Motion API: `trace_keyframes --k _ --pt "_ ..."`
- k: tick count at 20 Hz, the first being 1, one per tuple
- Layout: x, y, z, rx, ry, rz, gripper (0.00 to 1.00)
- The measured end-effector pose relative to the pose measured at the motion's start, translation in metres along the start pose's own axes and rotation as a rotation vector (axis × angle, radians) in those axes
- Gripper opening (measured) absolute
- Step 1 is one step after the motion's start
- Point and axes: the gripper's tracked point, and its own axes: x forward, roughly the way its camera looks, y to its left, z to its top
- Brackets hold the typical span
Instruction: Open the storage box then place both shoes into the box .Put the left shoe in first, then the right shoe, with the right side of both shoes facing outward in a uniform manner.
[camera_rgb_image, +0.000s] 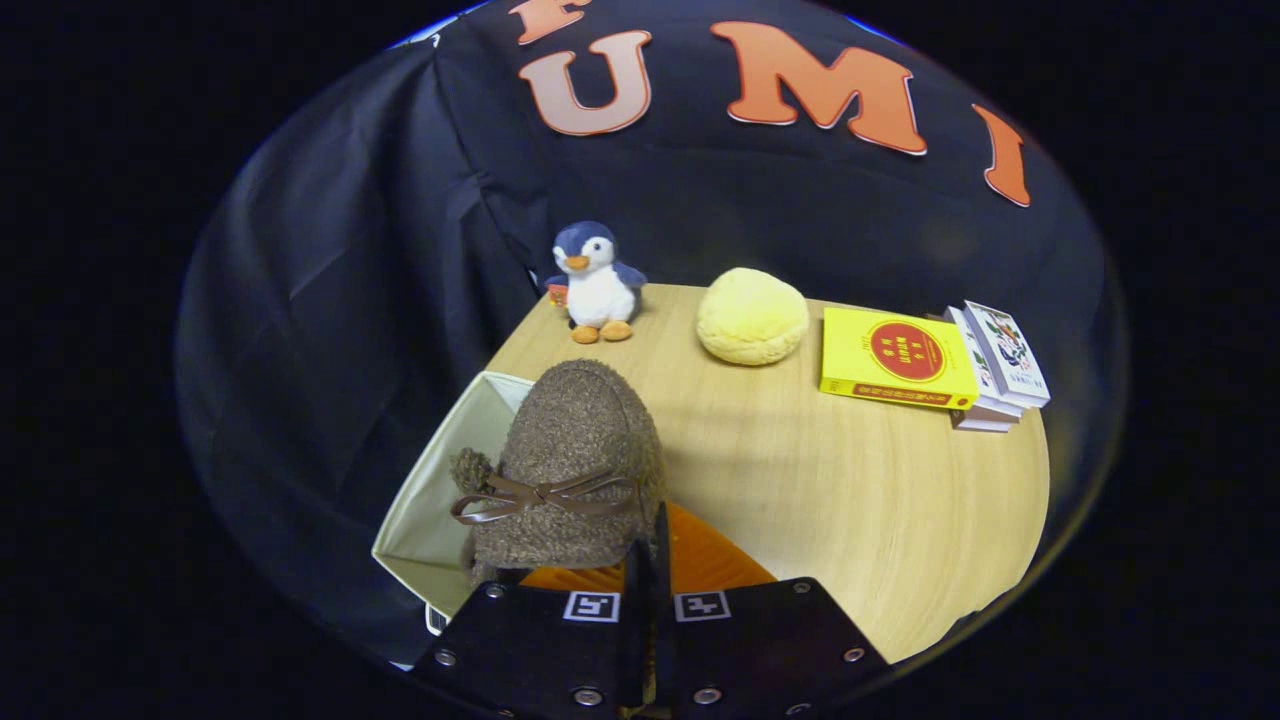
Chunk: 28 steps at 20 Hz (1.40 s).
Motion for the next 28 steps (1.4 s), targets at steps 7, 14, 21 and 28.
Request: trace_keyframes --k 7,14,21,28 --pt "0.037 0.05 -0.006 -0.016 0.055 -0.004 0.06" --pt "0.081 0.048 -0.04 -0.003 0.142 -0.12 0.06" --pt "0.106 0.043 -0.063 -0.018 0.212 -0.22 0.06" --pt "0.09 0.053 -0.069 0.014 0.252 -0.176 0.17"
